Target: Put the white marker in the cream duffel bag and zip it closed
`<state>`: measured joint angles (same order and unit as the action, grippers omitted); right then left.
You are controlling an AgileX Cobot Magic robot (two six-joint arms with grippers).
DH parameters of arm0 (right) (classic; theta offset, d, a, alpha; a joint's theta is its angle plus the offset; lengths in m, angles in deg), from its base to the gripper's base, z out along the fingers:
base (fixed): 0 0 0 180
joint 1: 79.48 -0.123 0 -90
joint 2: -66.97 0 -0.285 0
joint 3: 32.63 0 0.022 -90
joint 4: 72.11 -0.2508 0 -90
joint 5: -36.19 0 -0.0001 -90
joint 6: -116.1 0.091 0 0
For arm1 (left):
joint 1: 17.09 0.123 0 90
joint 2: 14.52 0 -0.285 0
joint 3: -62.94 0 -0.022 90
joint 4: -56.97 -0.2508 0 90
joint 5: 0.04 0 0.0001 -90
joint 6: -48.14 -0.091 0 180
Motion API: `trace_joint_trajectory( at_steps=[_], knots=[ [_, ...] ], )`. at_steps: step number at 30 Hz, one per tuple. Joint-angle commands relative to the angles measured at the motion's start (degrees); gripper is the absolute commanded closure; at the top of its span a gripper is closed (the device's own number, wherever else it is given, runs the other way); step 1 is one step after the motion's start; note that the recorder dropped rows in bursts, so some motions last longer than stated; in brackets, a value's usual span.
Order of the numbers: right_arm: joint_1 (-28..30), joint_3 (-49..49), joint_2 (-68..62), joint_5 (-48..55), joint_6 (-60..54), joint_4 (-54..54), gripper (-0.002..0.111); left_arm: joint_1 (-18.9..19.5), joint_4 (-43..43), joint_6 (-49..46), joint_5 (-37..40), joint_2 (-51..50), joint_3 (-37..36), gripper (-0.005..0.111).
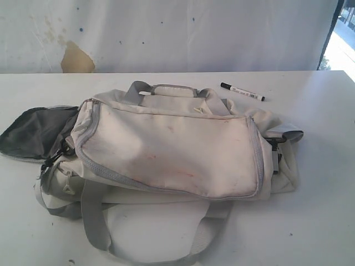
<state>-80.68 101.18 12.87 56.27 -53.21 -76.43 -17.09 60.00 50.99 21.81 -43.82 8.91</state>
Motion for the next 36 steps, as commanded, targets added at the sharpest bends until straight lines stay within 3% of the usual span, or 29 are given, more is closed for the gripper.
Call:
trace_joint_trajectory(
  at_steps=[1, 6, 15, 20, 26, 29, 36],
  knots=[
    [-0.1, 5.3, -6.1, 3.8, -5.7, -6.3, 0.084, 0.0, 3.1, 0.5, 0.3, -6.4, 0.4, 0.067],
    [-0.1, 11.3, -13.2, 9.2, -13.8, -13.1, 0.064, 0.0, 3.3, -2.9, 8.0, -15.3, 5.5, 0.064],
    [-0.1, 21.5, -26.0, 22.4, -39.4, -37.8, 0.063, 0.0, 3.5, -7.9, 16.1, -31.4, 19.4, 0.047],
    [-0.1, 26.2, -33.2, 28.0, -52.2, -49.9, 0.063, 0.0, 6.5, -9.5, 16.7, -39.8, 25.3, 0.038],
    [-0.6, 32.2, -40.5, 31.5, -55.0, -51.6, 0.063, 0.0, 19.5, -24.6, 18.8, -50.2, 32.1, 0.036],
    [-2.5, 35.6, -44.2, 32.0, -55.6, -51.5, 0.063, 0.0, 26.8, -38.0, 20.1, -59.0, 38.3, 0.036],
    [-6.3, 35.8, -47.1, 31.2, -55.6, -51.4, 0.063, 0.0, 29.8, -40.9, 23.5, -76.2, 52.1, 0.041]
  ],
)
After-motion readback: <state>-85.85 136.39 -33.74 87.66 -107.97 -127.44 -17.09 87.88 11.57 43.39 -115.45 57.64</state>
